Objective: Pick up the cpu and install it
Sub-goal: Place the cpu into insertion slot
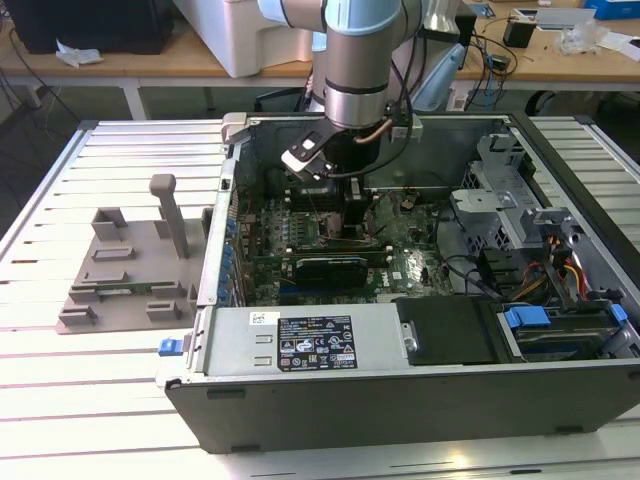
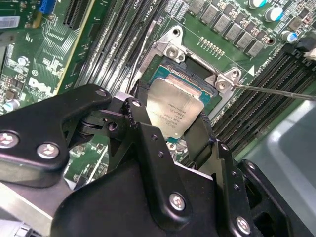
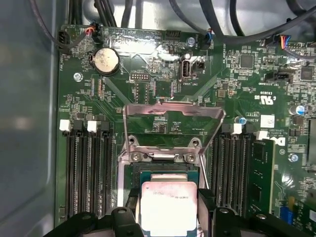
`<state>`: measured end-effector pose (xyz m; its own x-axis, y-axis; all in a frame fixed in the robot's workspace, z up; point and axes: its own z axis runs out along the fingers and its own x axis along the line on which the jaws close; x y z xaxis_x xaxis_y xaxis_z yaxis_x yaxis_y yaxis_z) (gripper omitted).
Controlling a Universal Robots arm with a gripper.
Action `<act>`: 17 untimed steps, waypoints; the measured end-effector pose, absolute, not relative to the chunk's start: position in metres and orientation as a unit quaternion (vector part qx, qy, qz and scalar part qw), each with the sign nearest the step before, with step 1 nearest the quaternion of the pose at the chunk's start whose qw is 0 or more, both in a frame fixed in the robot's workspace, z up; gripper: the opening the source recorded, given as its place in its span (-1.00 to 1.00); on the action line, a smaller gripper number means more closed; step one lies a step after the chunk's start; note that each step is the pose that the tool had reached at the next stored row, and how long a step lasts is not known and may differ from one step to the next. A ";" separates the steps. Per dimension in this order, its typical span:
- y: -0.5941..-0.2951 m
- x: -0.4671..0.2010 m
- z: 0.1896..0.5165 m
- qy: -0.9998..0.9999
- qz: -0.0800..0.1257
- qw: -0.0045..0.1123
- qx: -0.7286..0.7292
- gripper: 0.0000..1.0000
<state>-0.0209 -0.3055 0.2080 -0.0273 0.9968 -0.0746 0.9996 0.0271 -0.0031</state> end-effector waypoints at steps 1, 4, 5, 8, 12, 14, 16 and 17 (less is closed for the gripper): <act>-0.305 -0.021 0.207 0.716 -0.027 0.026 0.697 0.08; -0.305 -0.021 0.205 0.716 -0.027 0.026 0.697 0.08; -0.305 -0.021 0.205 0.716 -0.027 0.026 0.697 0.08; -0.304 -0.021 0.203 0.715 -0.027 0.025 0.698 0.08; -0.303 -0.021 0.198 0.712 -0.027 0.025 0.701 0.08; -0.303 -0.020 0.196 0.712 -0.027 0.025 0.701 0.08; -0.303 -0.020 0.196 0.712 -0.027 0.025 0.701 0.23; -0.299 -0.020 0.196 0.712 -0.027 0.025 0.701 0.23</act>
<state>-0.0204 -0.2994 0.1962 -0.0155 0.9971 -0.0740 0.9999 0.0153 -0.0031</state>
